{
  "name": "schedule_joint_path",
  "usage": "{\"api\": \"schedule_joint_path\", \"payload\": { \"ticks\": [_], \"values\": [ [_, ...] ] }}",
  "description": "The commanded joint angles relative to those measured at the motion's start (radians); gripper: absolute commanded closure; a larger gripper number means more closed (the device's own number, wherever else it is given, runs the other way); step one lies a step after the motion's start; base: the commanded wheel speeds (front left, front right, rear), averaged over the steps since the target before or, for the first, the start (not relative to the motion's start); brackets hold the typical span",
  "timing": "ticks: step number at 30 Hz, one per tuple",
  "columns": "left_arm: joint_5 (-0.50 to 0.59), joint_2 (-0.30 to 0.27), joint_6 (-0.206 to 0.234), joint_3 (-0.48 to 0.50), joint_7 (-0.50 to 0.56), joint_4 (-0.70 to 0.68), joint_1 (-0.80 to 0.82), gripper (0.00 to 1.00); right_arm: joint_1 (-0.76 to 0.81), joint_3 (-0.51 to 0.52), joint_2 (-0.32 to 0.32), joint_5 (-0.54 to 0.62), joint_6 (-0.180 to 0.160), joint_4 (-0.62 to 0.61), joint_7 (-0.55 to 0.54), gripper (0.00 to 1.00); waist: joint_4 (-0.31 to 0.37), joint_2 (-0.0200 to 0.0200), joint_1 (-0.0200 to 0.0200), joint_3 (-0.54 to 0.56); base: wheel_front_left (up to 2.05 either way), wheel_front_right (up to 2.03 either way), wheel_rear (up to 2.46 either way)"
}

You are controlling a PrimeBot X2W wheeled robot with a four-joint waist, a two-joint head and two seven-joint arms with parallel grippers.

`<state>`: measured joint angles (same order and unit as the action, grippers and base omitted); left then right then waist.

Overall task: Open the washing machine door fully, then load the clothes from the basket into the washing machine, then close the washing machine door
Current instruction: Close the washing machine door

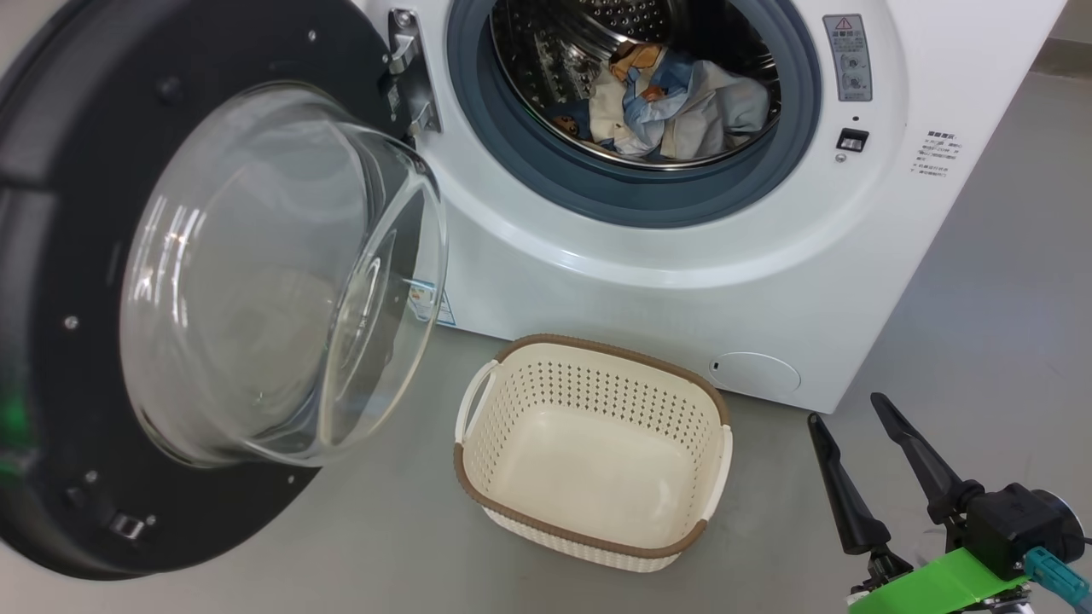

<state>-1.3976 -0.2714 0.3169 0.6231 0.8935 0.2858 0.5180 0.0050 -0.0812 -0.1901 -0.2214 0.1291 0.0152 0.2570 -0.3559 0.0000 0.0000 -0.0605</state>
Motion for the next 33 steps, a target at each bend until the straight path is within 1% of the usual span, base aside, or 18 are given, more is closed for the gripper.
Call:
{"api": "schedule_joint_path", "payload": {
  "ticks": [1,5,6,11,20,27,33],
  "values": [
    [-0.011,-0.024,0.009,0.000,0.026,-0.042,-0.007,1.00,-0.002,-0.019,-0.007,0.005,0.002,-0.026,0.005,0.00,-0.002,0.0000,0.0000,0.001,0.00,0.00,0.00],
    [-0.019,-0.002,0.025,-0.016,0.051,-0.088,-0.022,1.00,-0.002,-0.019,-0.004,0.005,0.002,-0.026,0.005,0.00,-0.005,0.0000,0.0000,0.002,0.00,0.00,0.00],
    [-0.025,0.011,0.034,-0.022,0.062,-0.112,-0.028,1.00,-0.002,-0.020,-0.003,0.005,0.002,-0.024,0.005,0.00,-0.005,0.0000,0.0000,0.004,0.00,0.00,0.00],
    [-0.029,0.029,0.059,-0.042,0.090,-0.174,-0.050,1.00,-0.001,-0.022,0.002,0.003,0.002,-0.023,0.005,0.00,0.001,0.0000,0.0000,0.011,0.00,0.00,0.00],
    [-0.037,0.048,0.114,-0.072,0.135,-0.281,-0.074,1.00,0.005,-0.021,0.014,0.003,0.002,-0.026,0.005,0.00,0.022,0.0000,0.0000,0.016,0.00,0.00,0.00],
    [-0.038,0.061,0.142,-0.095,0.161,-0.345,-0.090,1.00,0.003,-0.016,0.018,0.004,0.002,-0.030,0.005,0.00,0.051,0.0000,0.0000,0.010,0.00,0.00,0.00],
    [-0.041,0.059,0.158,-0.105,0.180,-0.374,-0.097,1.00,0.004,-0.010,0.019,0.005,0.002,-0.032,0.005,0.00,0.069,0.0000,0.0000,0.006,0.00,0.00,0.00]
  ]
}}
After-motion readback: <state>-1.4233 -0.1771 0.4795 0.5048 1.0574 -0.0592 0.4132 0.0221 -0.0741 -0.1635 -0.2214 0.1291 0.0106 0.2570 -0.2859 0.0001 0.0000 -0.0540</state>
